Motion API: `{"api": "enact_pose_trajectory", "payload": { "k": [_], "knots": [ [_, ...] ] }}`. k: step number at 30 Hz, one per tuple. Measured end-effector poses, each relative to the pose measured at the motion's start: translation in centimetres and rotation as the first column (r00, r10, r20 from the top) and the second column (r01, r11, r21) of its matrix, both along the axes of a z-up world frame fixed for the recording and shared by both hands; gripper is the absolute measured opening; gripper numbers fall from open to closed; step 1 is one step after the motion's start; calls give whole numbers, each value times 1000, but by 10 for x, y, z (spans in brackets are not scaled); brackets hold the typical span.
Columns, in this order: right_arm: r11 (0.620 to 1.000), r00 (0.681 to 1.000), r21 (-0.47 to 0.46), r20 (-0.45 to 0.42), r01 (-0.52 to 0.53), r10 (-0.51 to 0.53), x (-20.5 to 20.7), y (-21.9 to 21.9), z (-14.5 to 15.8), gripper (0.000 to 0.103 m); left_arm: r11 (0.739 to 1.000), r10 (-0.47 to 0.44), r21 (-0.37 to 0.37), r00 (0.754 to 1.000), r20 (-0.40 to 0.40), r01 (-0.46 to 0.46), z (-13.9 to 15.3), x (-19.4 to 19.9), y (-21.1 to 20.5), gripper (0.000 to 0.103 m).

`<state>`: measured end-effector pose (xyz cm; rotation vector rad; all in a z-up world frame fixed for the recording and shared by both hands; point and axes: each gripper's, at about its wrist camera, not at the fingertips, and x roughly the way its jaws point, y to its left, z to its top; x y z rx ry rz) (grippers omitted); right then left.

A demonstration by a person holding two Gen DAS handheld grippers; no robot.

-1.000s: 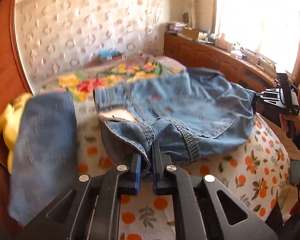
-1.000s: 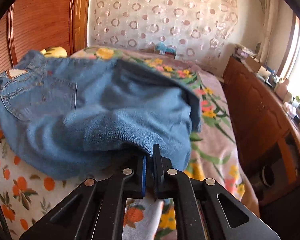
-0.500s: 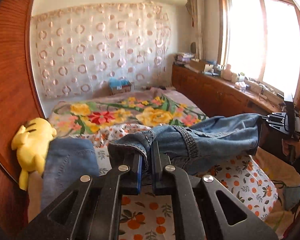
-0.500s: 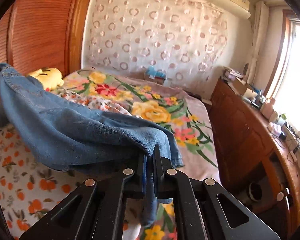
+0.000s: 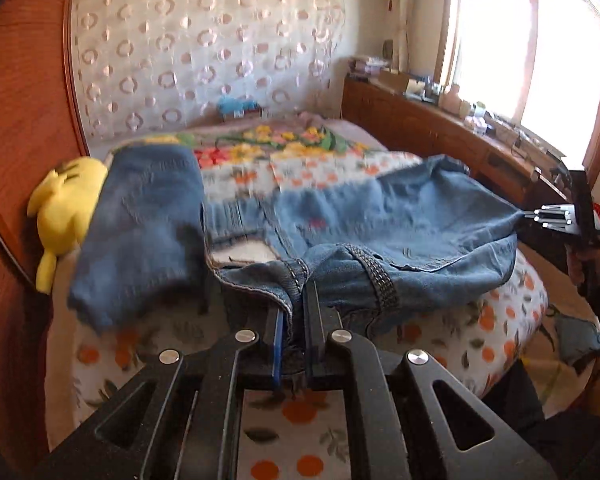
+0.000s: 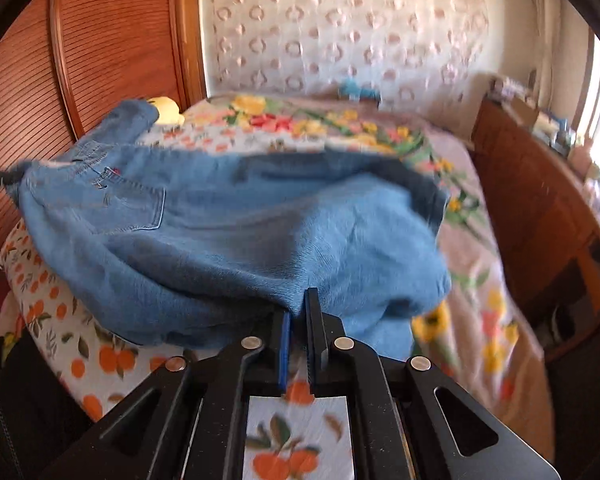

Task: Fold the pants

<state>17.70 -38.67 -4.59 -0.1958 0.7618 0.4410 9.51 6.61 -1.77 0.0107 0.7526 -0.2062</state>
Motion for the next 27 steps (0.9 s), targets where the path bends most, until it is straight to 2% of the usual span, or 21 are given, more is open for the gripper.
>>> {"api": "enact_pose_trajectory", "payload": {
  "k": [1,3,5,7,10,11,13,15,17,23,27],
  "knots": [
    [1000,1000,3,-18,1,-1,0,-3,-6,12,1000,1,-1,1000,-14,-1,-8,-5,-1,10],
    [1000,999,-6,-32,5,-5,-4,-7,-12,14,1000,-1,-17,1000,-29,1,-13,-14,-2,10],
    [1000,999,0,-33,7,-7,-10,-13,-12,18,1000,4,-29,999,-42,-5,-15,-19,0,15],
    [1000,1000,10,-29,10,-9,-16,-14,-7,20,1000,7,-31,999,-41,-8,-12,-25,-1,21],
    [1000,1000,22,-11,12,-12,-21,-20,2,22,1000,20,-9,1000,-9,-20,1,-34,1,26],
    [1000,1000,21,-2,14,-14,-23,-20,5,24,1000,22,-7,1000,2,-22,4,-36,3,29],
    [1000,1000,23,13,19,-20,-26,-17,6,26,999,32,1,999,30,-32,14,-41,5,45],
    [999,999,31,25,24,-25,-29,-16,6,30,999,32,15,998,49,-33,19,-42,5,51],
    [999,999,37,33,37,-39,-29,-19,4,38,999,27,19,998,57,-28,23,-37,3,51],
    [996,995,56,66,69,-72,-19,-19,11,41,1000,-7,24,998,63,5,25,-5,-11,51],
    [990,990,95,89,102,-110,6,-25,13,46,999,-37,18,997,61,36,23,25,-29,51]
  ]
}}
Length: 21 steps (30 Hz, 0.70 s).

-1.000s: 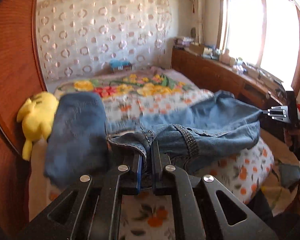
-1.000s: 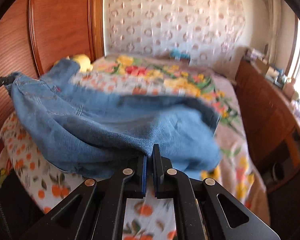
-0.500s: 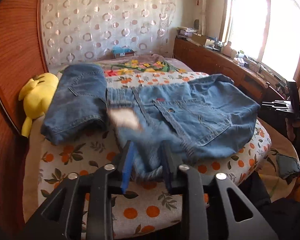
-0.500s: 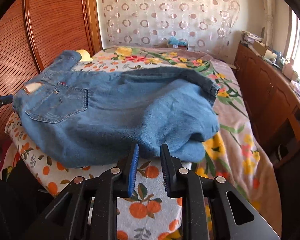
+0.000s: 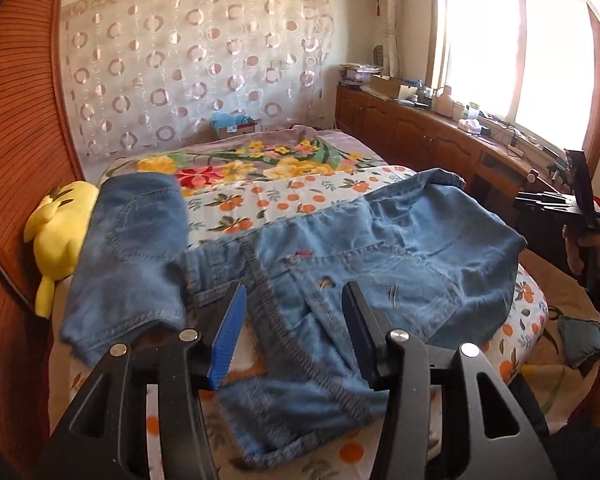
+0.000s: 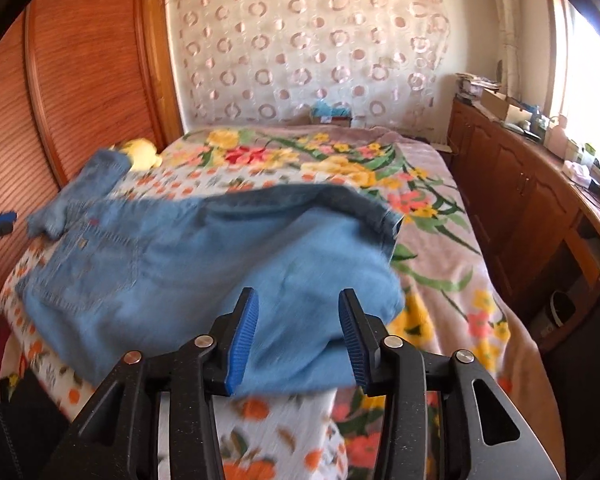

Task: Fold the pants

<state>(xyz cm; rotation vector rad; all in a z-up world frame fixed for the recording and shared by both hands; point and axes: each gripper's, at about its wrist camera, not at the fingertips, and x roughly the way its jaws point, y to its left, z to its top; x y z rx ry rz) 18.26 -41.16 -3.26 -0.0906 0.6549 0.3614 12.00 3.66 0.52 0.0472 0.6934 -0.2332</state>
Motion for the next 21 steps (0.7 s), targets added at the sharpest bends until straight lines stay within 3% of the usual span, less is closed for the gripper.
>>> {"api": "enact_pose_trajectory", "payload": {
  "k": [7,12,17,21],
  "knots": [
    [998,999,-17,2,53,-53,73,-5,-14,51,996,-87,14,996,-20,87,-3,72,-43,51],
    [997,996,-7,-54,77,-77,133,-5,-36,51,992,-123,36,992,-41,124,-9,111,-66,51],
    [997,990,44,-130,62,-55,179,-5,-50,51,989,-137,53,987,-79,141,-25,141,-78,51],
    [996,990,84,-140,27,-15,203,-3,-48,51,989,-127,63,986,-111,135,-42,156,-76,51]
  ]
}}
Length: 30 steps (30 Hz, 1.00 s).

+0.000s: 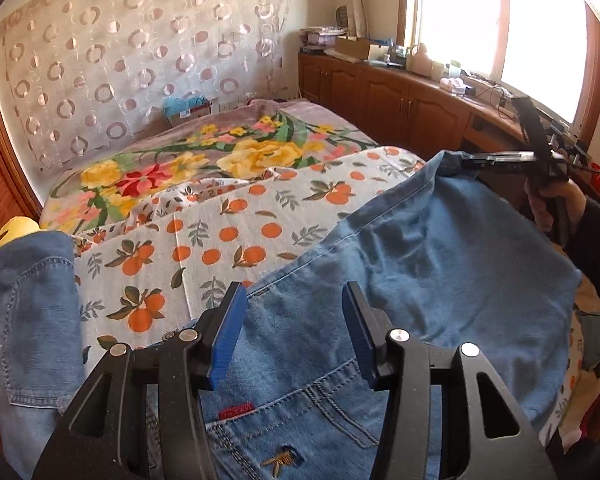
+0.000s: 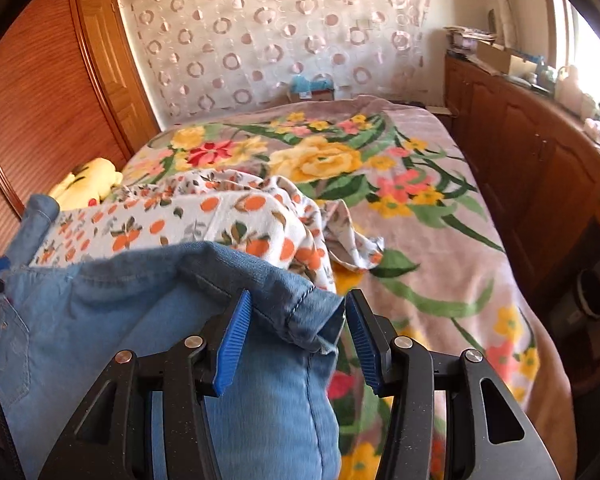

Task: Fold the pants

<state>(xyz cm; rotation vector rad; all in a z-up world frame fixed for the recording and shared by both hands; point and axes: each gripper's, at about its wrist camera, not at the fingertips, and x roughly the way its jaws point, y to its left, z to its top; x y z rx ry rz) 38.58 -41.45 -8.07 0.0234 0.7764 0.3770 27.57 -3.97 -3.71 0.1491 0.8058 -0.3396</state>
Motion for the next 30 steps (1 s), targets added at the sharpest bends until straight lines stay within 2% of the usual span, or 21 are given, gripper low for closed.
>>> {"api": "enact_pose_trajectory", "payload": {
  "k": [1,2,5,8,10,11,14,16,22,26,30],
  "knots": [
    [1000,1000,0,-11,-6,6,8,-1,1,44,1000,6,-2,1000,-10,-6,-5,2,2,51],
    [1000,1000,-1,-14,-10,10,15,-2,1,18,1000,10,-4,1000,-18,-10,-8,4,4,51],
    [1000,1000,-15,16,-24,24,29,-7,7,14,1000,25,-8,999,-29,-25,-15,4,9,51],
    [997,997,13,11,74,-74,46,-18,12,11,999,37,-12,999,-35,-38,-19,4,15,51],
    [986,986,-32,28,165,-164,56,-18,13,12,999,45,-16,998,-35,-46,-20,1,17,51],
    [983,983,-27,14,183,-183,58,-20,12,19,999,47,-19,998,-36,-47,-20,-1,18,51],
    [987,987,38,-10,158,-157,46,-23,13,24,999,38,-21,999,-26,-39,-18,-9,17,51],
    [989,990,38,2,143,-144,23,-23,15,25,999,33,-24,999,-16,-34,-15,-15,18,51],
    [994,994,33,17,108,-109,-65,-31,9,36,999,16,-45,1000,5,-15,-6,-38,13,51],
    [995,995,38,12,97,-97,-124,-42,3,38,998,9,-65,1000,5,-9,-4,-56,8,51],
    [994,995,36,4,100,-100,-166,-48,-2,38,997,-19,-74,1000,-6,19,-6,-72,-8,52]
  ]
}}
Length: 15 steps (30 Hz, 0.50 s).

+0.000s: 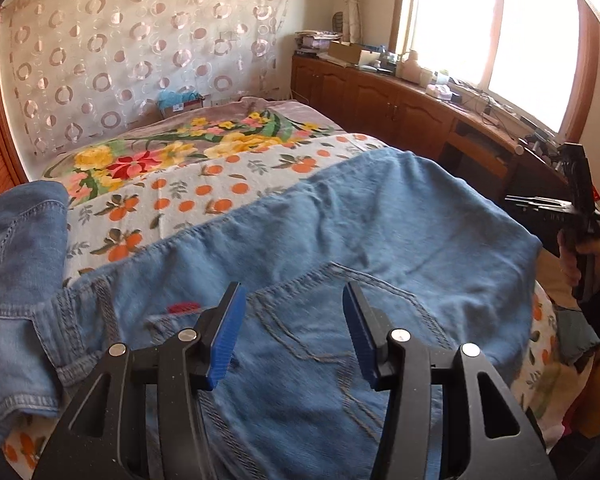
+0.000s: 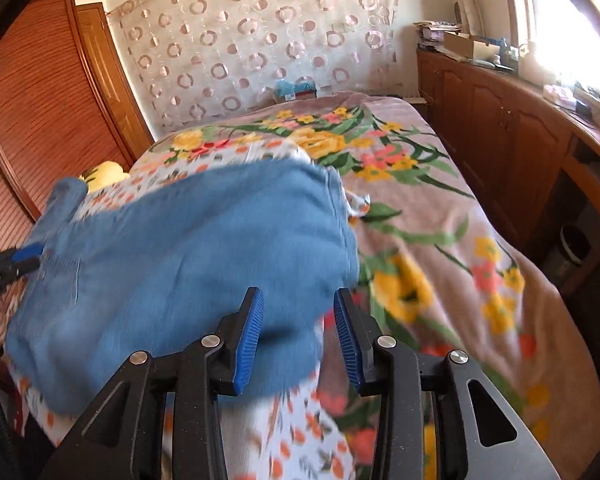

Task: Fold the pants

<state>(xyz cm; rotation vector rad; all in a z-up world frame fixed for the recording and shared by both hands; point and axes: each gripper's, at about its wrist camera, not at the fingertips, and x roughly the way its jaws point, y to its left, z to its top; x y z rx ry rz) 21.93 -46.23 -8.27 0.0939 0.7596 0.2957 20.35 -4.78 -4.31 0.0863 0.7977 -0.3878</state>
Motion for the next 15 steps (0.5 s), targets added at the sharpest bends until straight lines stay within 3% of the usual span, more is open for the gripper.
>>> {"api": "enact_pose_trajectory", "payload": {
  "k": [7,15],
  "knots": [
    [999,999,-44,30,11,-9,-57,-4,7,38,997,-79,9,997,15,79,5,-30,-52,52],
    [995,996,-75,69,60,-54,-91,-4,5,38,976,-219,21,975,20,219,10,-57,-136,52]
  ]
}}
